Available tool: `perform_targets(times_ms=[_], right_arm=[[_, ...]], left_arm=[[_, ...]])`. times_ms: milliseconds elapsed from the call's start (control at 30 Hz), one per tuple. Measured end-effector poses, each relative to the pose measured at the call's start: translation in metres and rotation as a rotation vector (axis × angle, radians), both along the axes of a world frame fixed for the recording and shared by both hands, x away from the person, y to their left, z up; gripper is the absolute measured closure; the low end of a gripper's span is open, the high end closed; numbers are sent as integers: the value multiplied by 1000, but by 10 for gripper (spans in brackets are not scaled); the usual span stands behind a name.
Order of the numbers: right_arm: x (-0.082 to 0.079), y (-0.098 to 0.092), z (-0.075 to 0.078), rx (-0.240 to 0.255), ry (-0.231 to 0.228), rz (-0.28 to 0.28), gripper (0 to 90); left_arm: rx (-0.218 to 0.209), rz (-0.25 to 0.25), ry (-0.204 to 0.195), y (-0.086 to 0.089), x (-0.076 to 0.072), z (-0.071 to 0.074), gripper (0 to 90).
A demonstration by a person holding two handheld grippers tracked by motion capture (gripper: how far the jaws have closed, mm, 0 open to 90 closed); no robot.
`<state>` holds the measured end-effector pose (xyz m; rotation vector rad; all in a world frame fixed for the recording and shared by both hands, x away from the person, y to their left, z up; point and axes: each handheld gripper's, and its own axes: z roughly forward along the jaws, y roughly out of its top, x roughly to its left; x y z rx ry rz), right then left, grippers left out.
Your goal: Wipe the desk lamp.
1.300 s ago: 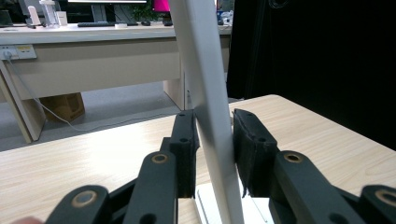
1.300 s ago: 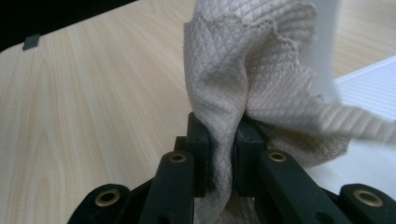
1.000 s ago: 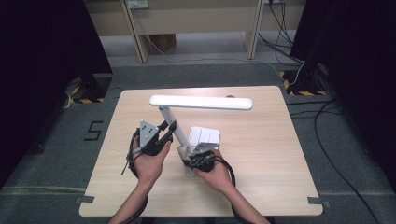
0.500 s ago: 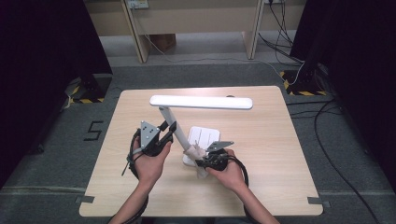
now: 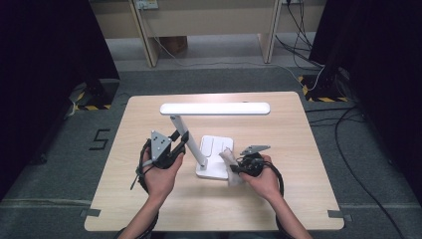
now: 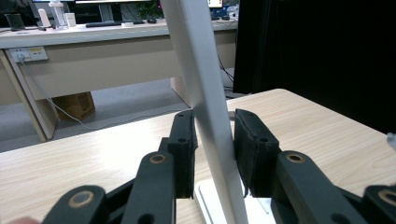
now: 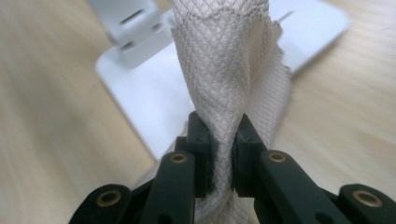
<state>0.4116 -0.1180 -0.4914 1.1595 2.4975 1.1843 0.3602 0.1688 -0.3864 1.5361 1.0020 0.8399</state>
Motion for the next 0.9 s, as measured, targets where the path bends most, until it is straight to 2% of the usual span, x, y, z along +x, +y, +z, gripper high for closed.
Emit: perform_targets(times_ms=[100, 167, 300, 467, 567, 700, 767, 833, 900], right_arm=[[5, 0, 8, 24, -36, -26, 810], [10, 6, 15, 45, -65, -24, 809], [21, 33, 23, 75, -130, 6, 804], [37, 72, 24, 82, -185, 49, 796], [46, 91, 19, 70, -192, 73, 794], [56, 103, 4, 25, -146, 110, 797], [56, 100, -4, 13, -133, 103, 799], [54, 92, -6, 25, -138, 83, 799], [52, 83, -5, 1, -156, 65, 800]], left_arm=[[8, 0, -2, -1, -3, 0, 684], [14, -1, -4, -2, -6, 0, 680], [19, -4, -8, -4, -10, 0, 674], [18, -11, -9, -3, -11, 0, 669], [22, -11, -10, -3, -11, 0, 668], [18, -13, -9, -2, -11, 0, 669], [19, -13, -10, -2, -12, 0, 670], [20, -13, -12, -3, -12, 0, 670], [23, -11, -12, -3, -12, 0, 670]])
